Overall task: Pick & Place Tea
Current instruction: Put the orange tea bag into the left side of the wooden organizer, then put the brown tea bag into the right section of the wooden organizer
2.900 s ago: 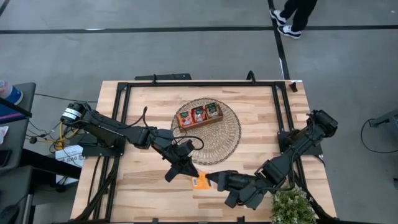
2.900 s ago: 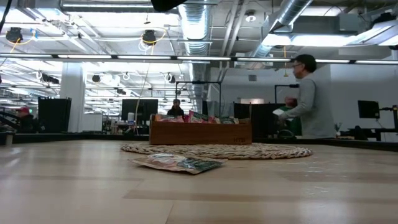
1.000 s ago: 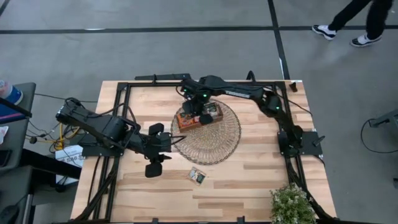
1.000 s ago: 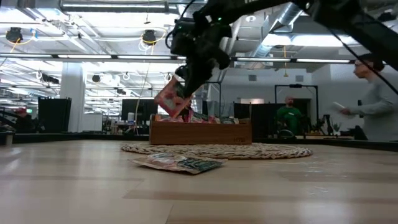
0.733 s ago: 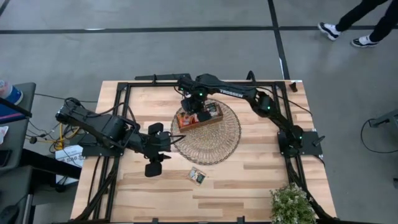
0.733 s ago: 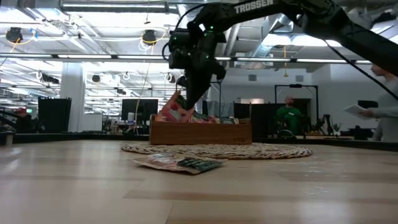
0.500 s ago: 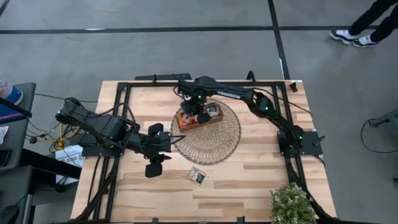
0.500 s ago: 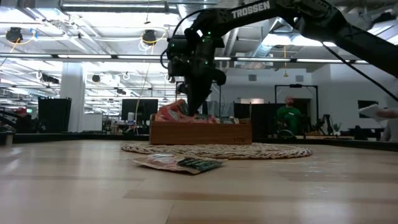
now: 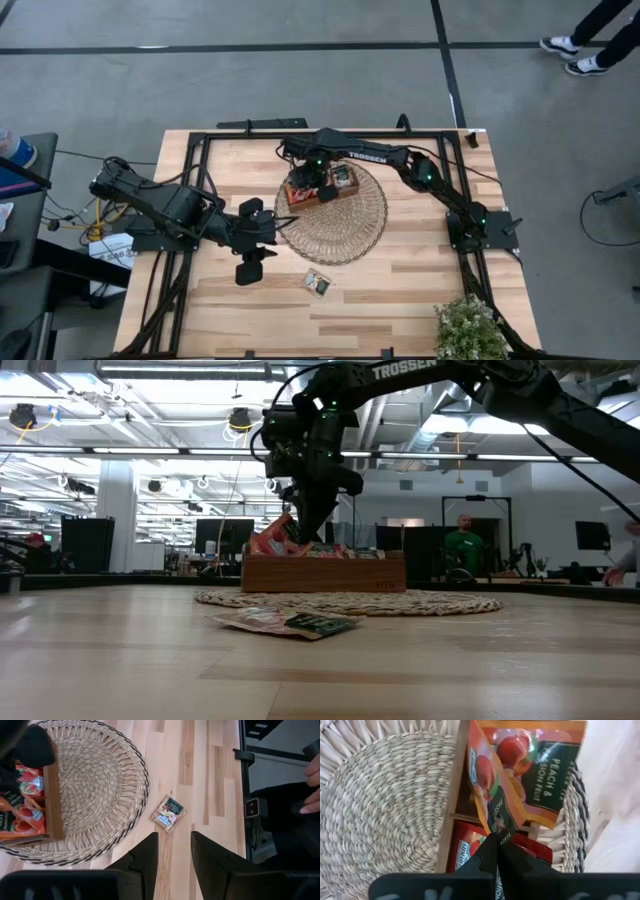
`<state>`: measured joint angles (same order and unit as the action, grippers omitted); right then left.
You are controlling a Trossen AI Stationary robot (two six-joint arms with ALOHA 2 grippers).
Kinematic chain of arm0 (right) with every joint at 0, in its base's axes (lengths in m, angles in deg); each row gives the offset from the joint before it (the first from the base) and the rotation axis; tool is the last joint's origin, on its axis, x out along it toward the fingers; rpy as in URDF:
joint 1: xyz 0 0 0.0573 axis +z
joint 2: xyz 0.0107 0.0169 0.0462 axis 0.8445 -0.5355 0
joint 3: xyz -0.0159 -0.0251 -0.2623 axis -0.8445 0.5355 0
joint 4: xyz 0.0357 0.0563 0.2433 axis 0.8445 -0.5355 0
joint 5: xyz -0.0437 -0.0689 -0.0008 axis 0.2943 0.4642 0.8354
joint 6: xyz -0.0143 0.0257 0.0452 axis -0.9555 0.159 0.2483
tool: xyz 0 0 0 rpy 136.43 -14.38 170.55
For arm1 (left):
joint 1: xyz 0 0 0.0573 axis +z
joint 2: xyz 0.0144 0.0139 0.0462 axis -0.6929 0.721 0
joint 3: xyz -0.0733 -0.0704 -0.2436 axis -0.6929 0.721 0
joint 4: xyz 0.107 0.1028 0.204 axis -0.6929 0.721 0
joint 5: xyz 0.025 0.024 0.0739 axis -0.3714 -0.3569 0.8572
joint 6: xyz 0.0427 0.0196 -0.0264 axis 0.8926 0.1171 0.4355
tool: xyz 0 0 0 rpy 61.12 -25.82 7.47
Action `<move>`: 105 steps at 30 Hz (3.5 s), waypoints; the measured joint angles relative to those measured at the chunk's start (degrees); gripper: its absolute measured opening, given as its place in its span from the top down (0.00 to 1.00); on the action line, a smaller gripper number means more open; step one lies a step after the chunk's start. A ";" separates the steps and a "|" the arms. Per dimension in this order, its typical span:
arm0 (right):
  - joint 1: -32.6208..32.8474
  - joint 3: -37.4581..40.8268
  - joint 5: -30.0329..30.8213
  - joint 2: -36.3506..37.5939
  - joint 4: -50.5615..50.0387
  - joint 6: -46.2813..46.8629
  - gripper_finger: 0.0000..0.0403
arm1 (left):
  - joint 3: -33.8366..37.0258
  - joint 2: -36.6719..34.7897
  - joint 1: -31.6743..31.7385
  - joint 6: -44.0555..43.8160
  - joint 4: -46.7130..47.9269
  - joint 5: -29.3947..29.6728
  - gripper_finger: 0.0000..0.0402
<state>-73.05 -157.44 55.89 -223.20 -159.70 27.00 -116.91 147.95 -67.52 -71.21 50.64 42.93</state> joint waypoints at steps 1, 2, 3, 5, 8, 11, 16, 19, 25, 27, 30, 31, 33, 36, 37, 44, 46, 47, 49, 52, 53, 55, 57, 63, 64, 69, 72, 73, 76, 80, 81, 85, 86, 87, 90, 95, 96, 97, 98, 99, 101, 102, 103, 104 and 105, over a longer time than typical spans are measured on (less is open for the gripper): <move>0.31 0.00 0.76 0.02 -0.06 0.00 1.00 | 0.00 0.00 0.00 -0.02 0.00 0.00 0.74; 0.57 0.00 1.44 0.02 -0.21 0.01 1.00 | 0.00 0.00 0.00 -0.02 0.00 0.00 0.74; 0.82 0.00 1.84 0.04 -0.39 0.02 1.00 | 0.00 0.00 0.00 -0.02 0.00 0.00 0.74; 1.28 0.00 2.20 0.04 -0.49 0.14 1.00 | 0.00 0.00 0.00 -0.02 0.00 0.00 0.74; 1.70 0.00 2.31 0.04 -0.63 0.44 1.00 | 0.00 0.00 0.00 -0.02 -0.01 0.00 0.74; 1.94 -0.10 2.32 0.41 -1.24 0.55 1.00 | 0.00 0.00 0.00 -0.02 -0.02 0.00 0.74; 1.79 -0.11 2.29 2.23 -0.98 2.39 0.99 | 0.00 0.00 0.00 -0.04 -0.02 0.00 0.74; 1.80 -0.20 2.20 2.97 -0.66 3.52 0.95 | 0.00 0.02 0.00 -0.04 -0.04 0.02 0.74; 1.90 -0.12 2.60 3.74 -2.11 4.08 0.82 | 0.00 0.02 0.00 -0.05 -0.47 0.02 0.74; 1.93 -0.11 2.80 3.69 -2.10 4.12 0.79 | 0.00 0.04 0.00 -0.17 -0.50 0.02 0.74; 2.15 -0.11 2.98 3.69 -1.90 4.64 0.76 | 0.00 0.04 0.00 -0.28 -0.90 0.02 0.74; 2.30 -0.11 3.13 3.69 -2.09 5.02 0.76 | 0.00 0.04 0.00 -0.39 -1.17 0.02 0.74; 2.40 0.01 3.37 4.52 -3.98 6.31 0.74 | 0.00 0.03 0.00 -1.28 -2.26 0.08 0.74; 2.93 -0.04 2.22 7.16 -8.40 8.45 0.74 | 0.00 0.24 0.00 -1.75 -3.37 1.00 0.74; 3.00 -0.04 0.54 8.22 -10.81 9.17 0.74 | 0.00 0.54 0.00 -1.81 -3.41 1.61 0.74; 5.98 1.48 -7.37 18.27 -15.97 16.74 0.80 | 0.22 3.72 -0.78 -6.29 -2.82 10.26 0.74; 7.30 2.88 -7.83 22.59 -16.01 18.57 0.81 | 1.01 4.54 -1.35 -6.75 -4.66 12.21 0.74; 8.08 3.76 -7.84 24.90 -15.95 19.44 0.82 | 1.73 4.87 -1.85 -7.41 -5.32 13.17 0.74; 9.61 5.85 -7.88 29.44 -16.03 21.88 0.82 | 3.94 5.48 -2.50 -8.67 -7.03 14.09 0.74; 12.01 8.65 -7.87 35.68 -16.04 26.11 0.82 | 9.21 5.77 -3.21 -9.00 -13.67 13.69 0.74; 12.88 9.63 -7.83 37.76 -16.05 27.67 0.82 | 11.42 5.73 -3.29 -8.90 -16.88 12.76 0.74; 14.82 11.35 -7.81 41.31 -15.87 30.75 0.81 | 15.57 6.63 -3.31 -7.89 -25.01 10.19 0.74; 16.96 13.19 -7.69 44.30 -14.91 33.65 0.80 | 18.75 8.11 -3.16 -7.25 -29.46 9.09 0.74; 23.09 16.45 -0.68 49.80 -14.36 42.34 0.79 | 21.20 17.95 -1.82 -9.10 -34.61 9.61 0.74; 23.92 16.75 0.15 50.26 -14.26 43.24 0.79 | 21.03 19.61 -1.70 -8.96 -35.06 9.56 0.74; 27.61 17.94 1.70 51.01 -14.68 45.98 0.79 | 20.26 26.21 -1.62 -5.09 -34.97 7.05 0.74; 28.97 17.94 1.72 50.57 -15.31 46.58 0.79 | 19.89 27.98 -1.77 -2.27 -36.99 4.39 0.74; 29.20 17.94 1.74 50.43 -15.52 46.58 0.79 | 19.89 28.15 -1.82 -1.30 -37.92 3.27 0.74; 29.31 17.96 1.83 49.86 -15.56 46.56 0.79 | 19.82 28.20 -1.95 1.28 -39.89 1.89 0.74; 29.18 18.01 1.89 49.35 -15.57 46.31 0.79 | 19.82 28.20 -1.90 3.74 -40.36 0.93 0.74; 29.16 18.01 1.89 49.35 -15.59 46.00 0.79 | 19.82 28.26 -1.85 4.31 -40.34 1.08 0.74; 29.18 17.97 1.87 49.27 -15.48 45.44 0.79 | 19.84 29.50 -1.08 5.85 -40.20 1.57 0.73; 29.18 17.97 1.87 49.28 -15.42 45.25 0.79 | 19.80 29.99 -0.75 6.23 -41.13 1.42 0.73; 29.18 17.97 1.87 49.29 -15.36 45.18 0.79 | 19.80 30.41 -0.42 6.52 -41.22 1.14 0.73; 29.18 17.97 1.87 49.29 -15.19 45.06 0.79 | 19.81 32.39 0.51 7.38 -41.39 0.52 0.73; 29.18 17.97 1.87 49.29 -15.13 44.99 0.79 | 19.37 35.80 1.16 7.01 -42.38 0.63 0.73; 29.18 17.97 1.85 49.29 -15.15 45.00 0.79 | 19.37 36.51 1.18 6.23 -42.72 0.63 0.74; 29.20 17.97 1.86 49.29 -15.13 45.00 0.79 | 19.30 37.11 1.19 5.56 -43.00 0.60 0.75; 29.23 17.97 1.85 49.29 -15.12 45.00 0.79 | 19.20 37.60 1.19 4.96 -43.52 0.39 0.76; 29.23 17.97 1.87 49.29 -15.09 45.01 0.79 | 19.13 38.07 1.18 4.07 -43.82 0.30 0.78; 29.23 17.97 1.85 49.29 -15.08 45.11 0.79 | 19.08 38.63 0.87 1.50 -44.71 0.66 0.86; 29.23 17.97 1.83 49.29 -14.98 45.30 0.79 | 19.08 38.73 0.48 0.51 -45.01 1.59 0.91; 29.23 17.97 1.83 49.29 -14.77 45.38 0.79 | 19.13 38.81 0.02 -0.35 -45.56 3.16 0.95; 29.23 17.97 1.83 49.29 -14.58 45.45 0.79 | 19.29 38.82 -0.47 -1.18 -46.46 4.64 0.97; 29.24 17.97 1.83 49.29 -14.35 45.46 0.79 | 19.49 38.54 -0.74 -1.39 -47.09 5.47 0.98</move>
<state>-43.81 -139.47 57.71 -173.91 -174.05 72.46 -97.42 186.49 -68.27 -72.60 3.55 48.40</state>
